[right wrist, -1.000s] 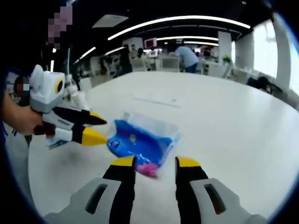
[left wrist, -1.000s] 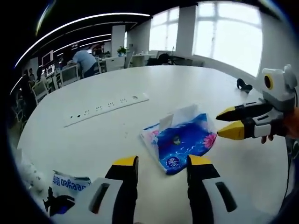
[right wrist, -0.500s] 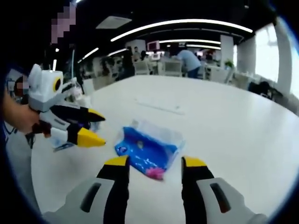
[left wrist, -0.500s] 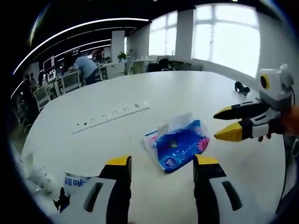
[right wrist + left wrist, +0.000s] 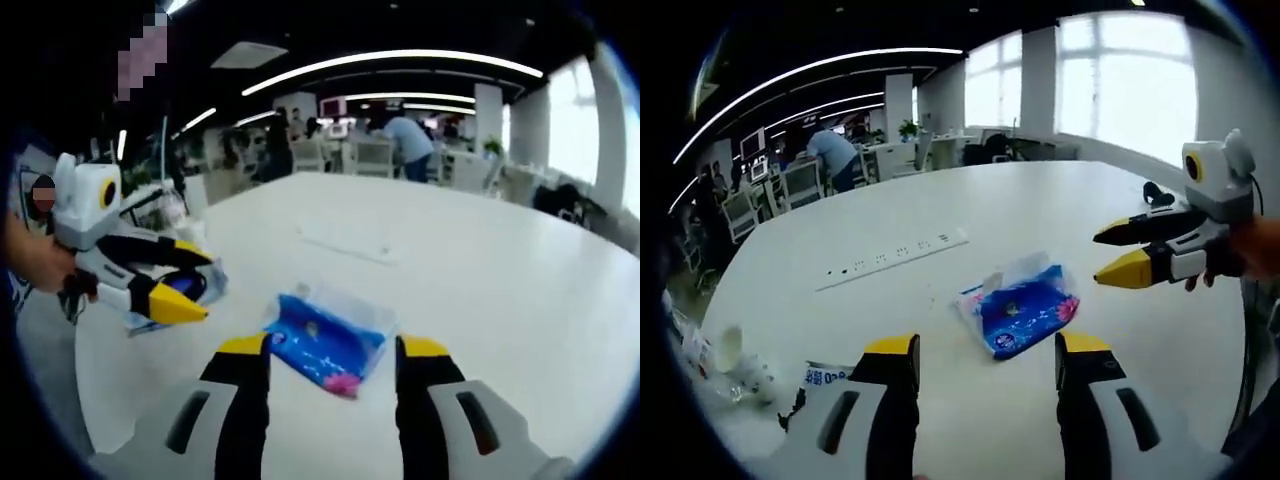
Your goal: Arrange the tabletop items into an orderly group along one side of the table until the central work area is clear of visible clutter.
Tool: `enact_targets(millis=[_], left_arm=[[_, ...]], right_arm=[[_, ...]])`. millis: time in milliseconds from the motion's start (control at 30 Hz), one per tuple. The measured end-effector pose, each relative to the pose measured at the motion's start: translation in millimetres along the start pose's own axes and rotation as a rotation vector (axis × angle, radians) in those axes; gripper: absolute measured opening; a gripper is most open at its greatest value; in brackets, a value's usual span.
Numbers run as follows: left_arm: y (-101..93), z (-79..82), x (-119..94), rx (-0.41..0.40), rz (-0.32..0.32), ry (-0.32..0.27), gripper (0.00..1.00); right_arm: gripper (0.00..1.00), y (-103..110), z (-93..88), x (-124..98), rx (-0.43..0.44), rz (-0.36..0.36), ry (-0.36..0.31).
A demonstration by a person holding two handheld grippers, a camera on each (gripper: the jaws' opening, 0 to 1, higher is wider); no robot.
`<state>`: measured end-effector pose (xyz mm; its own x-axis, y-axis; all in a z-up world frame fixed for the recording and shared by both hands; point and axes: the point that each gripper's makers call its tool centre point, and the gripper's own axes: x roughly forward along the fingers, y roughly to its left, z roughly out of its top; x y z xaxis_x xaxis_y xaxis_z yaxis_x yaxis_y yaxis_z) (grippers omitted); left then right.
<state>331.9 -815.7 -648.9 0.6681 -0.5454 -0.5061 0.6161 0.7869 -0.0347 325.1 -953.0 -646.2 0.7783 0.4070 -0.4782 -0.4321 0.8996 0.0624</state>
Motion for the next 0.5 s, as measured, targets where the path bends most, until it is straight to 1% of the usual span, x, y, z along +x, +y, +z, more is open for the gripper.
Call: enact_targets(millis=[67, 133, 200, 333, 500], left_arm=[[-2.1, 2.3, -3, -0.013, 0.000, -0.013, 0.54], [-5.5, 5.0, -8, 0.005, -0.003, -0.022, 0.54], [-6.5, 5.8, -13, 0.005, -0.002, -0.024, 0.54], [-4.4, 7.1, -24, -0.002, 0.008, -0.039, 0.54], [-2.7, 8.5, -39, 0.015, 0.019, -0.049, 0.54]], right_arm=[[0.47, 0, 3.1, -3, 0.004, -0.005, -0.010], [0.47, 1, 4.9, -5, 0.005, -0.006, -0.015], [0.47, 5, 6.5, -7, 0.000, -0.004, -0.016], [0.47, 13, 10.9, -9, -0.015, 0.008, -0.019], [0.47, 22, 19.1, -11, -0.019, 0.016, -0.033]])
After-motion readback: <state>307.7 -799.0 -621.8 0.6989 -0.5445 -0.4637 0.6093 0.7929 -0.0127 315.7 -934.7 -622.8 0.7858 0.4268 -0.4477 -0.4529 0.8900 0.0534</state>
